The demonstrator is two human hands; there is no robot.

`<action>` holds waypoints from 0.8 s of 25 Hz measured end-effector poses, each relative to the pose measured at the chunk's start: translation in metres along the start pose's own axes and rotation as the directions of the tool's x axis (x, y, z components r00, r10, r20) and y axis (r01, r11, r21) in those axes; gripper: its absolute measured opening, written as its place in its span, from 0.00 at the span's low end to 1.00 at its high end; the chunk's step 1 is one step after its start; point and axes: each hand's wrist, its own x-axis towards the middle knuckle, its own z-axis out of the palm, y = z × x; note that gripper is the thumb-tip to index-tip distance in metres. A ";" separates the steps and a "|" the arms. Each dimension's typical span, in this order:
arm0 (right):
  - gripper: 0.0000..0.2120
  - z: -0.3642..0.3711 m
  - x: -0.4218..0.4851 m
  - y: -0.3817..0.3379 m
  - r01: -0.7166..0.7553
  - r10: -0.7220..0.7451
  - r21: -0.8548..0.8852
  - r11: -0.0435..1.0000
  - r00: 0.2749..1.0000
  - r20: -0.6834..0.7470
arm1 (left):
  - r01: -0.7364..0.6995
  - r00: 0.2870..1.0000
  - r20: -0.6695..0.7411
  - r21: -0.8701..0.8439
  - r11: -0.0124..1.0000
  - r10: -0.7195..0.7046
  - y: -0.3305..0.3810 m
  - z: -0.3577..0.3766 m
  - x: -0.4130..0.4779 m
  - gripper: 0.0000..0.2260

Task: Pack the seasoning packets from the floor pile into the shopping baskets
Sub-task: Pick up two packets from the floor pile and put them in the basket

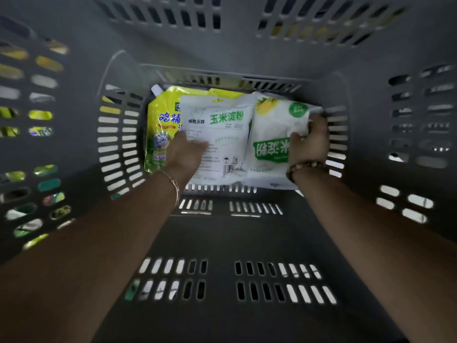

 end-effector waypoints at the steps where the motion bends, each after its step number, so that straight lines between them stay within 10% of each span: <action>1: 0.25 -0.004 -0.010 -0.003 0.086 -0.086 -0.019 0.996 0.996 -0.027 | -0.050 0.998 -0.019 0.074 0.996 0.052 0.000 -0.001 -0.007 0.19; 4: 0.32 -0.007 -0.023 -0.007 0.405 -0.387 -0.240 0.882 0.914 0.123 | -0.300 0.946 0.029 0.462 0.835 0.324 -0.001 0.001 -0.026 0.37; 7: 0.43 0.007 -0.006 -0.003 0.492 -0.336 -0.429 0.758 0.857 0.390 | -0.498 0.862 0.288 0.637 0.589 0.417 0.002 0.014 -0.026 0.44; 20: 0.67 0.049 0.030 0.029 0.531 -0.071 -0.639 0.557 0.796 0.601 | -0.402 0.909 0.354 0.883 0.242 0.221 -0.005 0.051 0.000 0.46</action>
